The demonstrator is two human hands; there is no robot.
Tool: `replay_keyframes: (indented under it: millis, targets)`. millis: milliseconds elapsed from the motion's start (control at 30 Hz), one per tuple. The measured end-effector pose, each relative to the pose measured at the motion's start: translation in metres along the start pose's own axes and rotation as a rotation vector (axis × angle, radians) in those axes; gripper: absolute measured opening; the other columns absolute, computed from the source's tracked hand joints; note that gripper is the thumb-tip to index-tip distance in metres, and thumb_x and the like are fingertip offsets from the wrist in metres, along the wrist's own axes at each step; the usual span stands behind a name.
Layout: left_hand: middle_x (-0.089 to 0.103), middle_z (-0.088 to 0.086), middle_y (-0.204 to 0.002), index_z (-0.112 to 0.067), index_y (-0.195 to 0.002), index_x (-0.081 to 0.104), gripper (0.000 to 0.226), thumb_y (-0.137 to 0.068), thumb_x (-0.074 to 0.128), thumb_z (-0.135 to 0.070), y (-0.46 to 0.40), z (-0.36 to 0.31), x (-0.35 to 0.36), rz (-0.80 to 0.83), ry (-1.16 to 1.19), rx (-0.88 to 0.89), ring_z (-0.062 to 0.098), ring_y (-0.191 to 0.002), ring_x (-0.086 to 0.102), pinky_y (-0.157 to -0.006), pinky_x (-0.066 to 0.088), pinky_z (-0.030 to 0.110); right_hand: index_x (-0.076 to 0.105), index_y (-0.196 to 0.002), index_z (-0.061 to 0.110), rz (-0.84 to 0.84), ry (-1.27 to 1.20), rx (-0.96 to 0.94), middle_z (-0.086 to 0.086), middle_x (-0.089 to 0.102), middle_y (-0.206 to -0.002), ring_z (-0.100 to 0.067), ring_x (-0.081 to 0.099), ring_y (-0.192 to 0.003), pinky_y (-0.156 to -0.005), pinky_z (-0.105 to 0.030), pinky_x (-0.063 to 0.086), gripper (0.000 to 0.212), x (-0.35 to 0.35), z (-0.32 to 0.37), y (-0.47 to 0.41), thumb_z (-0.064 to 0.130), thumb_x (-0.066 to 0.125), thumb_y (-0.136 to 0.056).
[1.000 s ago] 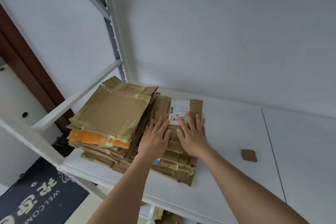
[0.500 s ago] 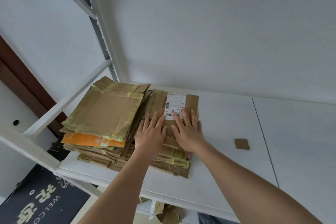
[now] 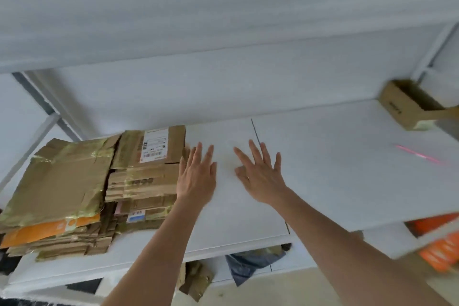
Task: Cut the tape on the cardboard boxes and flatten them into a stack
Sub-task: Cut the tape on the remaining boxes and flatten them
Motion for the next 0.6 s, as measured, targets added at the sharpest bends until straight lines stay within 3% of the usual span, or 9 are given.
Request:
replay_keyframes:
  millis: [333, 600]
  targets:
    - [-0.005, 0.002, -0.166, -0.025, -0.158, 0.006, 0.055, -0.107, 0.024, -0.036, 0.001, -0.187, 0.06, 0.105, 0.032, 0.152, 0.016, -0.152, -0.005, -0.122, -0.001, 0.042, -0.002, -0.156, 0.039, -0.019, -0.014, 0.237, -0.002, -0.016, -0.165, -0.03, -0.015, -0.151, -0.117, -0.062, -0.005, 0.056, -0.051, -0.193, 0.072, 0.048, 0.019, -0.105]
    - [-0.005, 0.003, -0.166, -0.024, -0.158, 0.006, 0.055, -0.107, 0.023, -0.036, -0.014, -0.36, 0.134, 0.166, 0.053, 0.132, 0.017, -0.152, -0.003, -0.122, 0.001, 0.044, 0.0, -0.156, 0.04, -0.048, 0.031, 0.289, -0.002, -0.013, -0.165, -0.031, -0.012, -0.152, -0.118, -0.062, 0.0, 0.055, -0.092, -0.396, 0.115, 0.047, 0.021, -0.105]
Point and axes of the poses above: each hand's wrist, its own y-axis away from the middle knuckle, its own x-axis out of the palm, z = x × y, the point moved 7 cm from there along -y, towards the middle knuckle
